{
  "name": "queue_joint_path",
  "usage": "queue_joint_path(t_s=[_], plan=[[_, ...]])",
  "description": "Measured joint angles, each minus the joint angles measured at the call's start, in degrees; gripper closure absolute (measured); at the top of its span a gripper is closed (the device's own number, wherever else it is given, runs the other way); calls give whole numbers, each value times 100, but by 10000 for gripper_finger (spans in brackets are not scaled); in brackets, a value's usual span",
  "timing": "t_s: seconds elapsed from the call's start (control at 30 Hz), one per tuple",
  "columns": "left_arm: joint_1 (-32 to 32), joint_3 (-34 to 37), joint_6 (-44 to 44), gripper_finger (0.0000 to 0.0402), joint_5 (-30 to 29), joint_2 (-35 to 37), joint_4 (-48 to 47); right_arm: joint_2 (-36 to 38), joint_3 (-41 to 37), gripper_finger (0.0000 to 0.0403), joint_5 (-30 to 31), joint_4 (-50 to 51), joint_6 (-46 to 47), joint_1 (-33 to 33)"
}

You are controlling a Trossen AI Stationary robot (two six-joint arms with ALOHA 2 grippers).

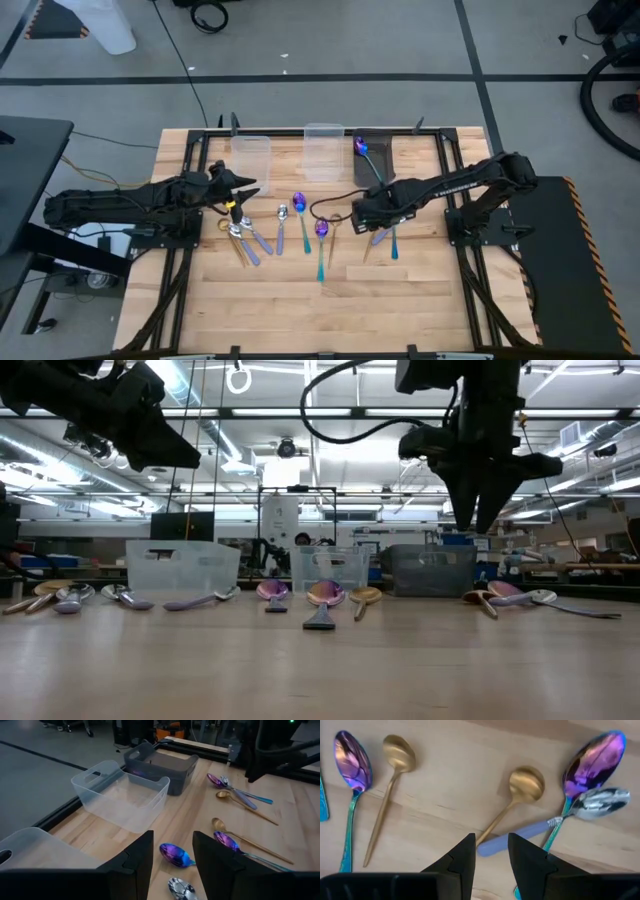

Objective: Sort silverware by color (type)
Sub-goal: Put the gold spoon into the right transparent bin

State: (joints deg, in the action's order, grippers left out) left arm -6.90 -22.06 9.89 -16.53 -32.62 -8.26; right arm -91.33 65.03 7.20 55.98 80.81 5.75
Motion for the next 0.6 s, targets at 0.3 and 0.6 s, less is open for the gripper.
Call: queue_joint_path(t_s=[0.3, 0.6], plan=[[2, 0, -7, 255, 2, 0, -18, -973, 427, 276, 63, 102, 43, 121], [2, 0, -15, 255, 140, 0, -19, -1247, 330, 276, -6, 97, 119, 84]])
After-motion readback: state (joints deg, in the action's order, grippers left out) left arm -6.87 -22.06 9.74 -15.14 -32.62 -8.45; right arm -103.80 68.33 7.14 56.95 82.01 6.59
